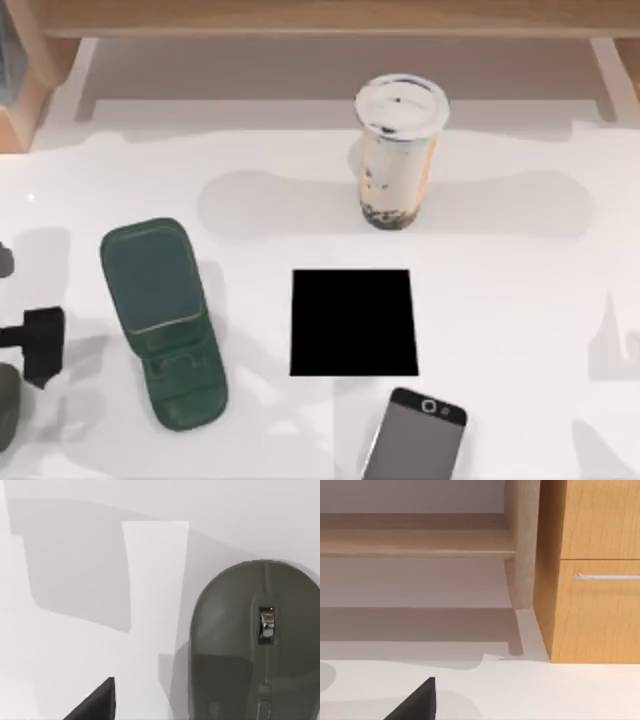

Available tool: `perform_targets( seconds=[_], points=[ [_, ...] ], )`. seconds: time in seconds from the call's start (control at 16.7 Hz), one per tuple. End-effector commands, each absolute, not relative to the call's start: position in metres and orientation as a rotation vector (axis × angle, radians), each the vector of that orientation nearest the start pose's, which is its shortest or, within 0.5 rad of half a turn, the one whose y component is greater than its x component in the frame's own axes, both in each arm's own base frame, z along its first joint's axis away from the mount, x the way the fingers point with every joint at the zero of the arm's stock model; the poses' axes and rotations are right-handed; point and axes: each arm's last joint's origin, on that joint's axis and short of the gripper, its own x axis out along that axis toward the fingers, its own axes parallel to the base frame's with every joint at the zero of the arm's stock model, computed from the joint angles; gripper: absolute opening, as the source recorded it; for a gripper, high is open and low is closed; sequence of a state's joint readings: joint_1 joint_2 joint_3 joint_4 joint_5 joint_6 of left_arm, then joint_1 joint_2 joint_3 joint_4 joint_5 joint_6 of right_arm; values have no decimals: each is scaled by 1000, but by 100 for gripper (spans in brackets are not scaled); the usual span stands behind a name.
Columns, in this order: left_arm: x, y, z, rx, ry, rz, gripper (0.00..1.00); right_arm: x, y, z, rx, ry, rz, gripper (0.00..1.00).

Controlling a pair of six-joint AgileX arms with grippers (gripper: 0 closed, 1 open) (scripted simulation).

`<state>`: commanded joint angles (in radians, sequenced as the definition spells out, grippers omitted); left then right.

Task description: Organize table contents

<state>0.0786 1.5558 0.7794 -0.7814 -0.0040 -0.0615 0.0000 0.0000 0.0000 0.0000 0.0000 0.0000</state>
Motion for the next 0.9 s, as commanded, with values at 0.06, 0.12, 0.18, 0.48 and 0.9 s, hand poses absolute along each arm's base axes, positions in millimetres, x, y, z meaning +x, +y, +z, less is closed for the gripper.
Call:
perform_targets(
  seconds=[0.06,0.12,0.18,0.48,0.9],
  points=[
    [238,20,126,-107,1554,113,100,106,-1,160,0,0,0,100],
    [237,20,118,-107,1557,114,100,106,-1,160,0,0,0,100],
    [236,20,111,-107,1562,114,100,106,-1,160,0,0,0,100],
    [234,20,107,-107,1565,114,100,106,-1,160,0,0,0,100],
    [234,20,107,-107,1565,114,47,106,-1,160,0,0,0,100]
  ],
)
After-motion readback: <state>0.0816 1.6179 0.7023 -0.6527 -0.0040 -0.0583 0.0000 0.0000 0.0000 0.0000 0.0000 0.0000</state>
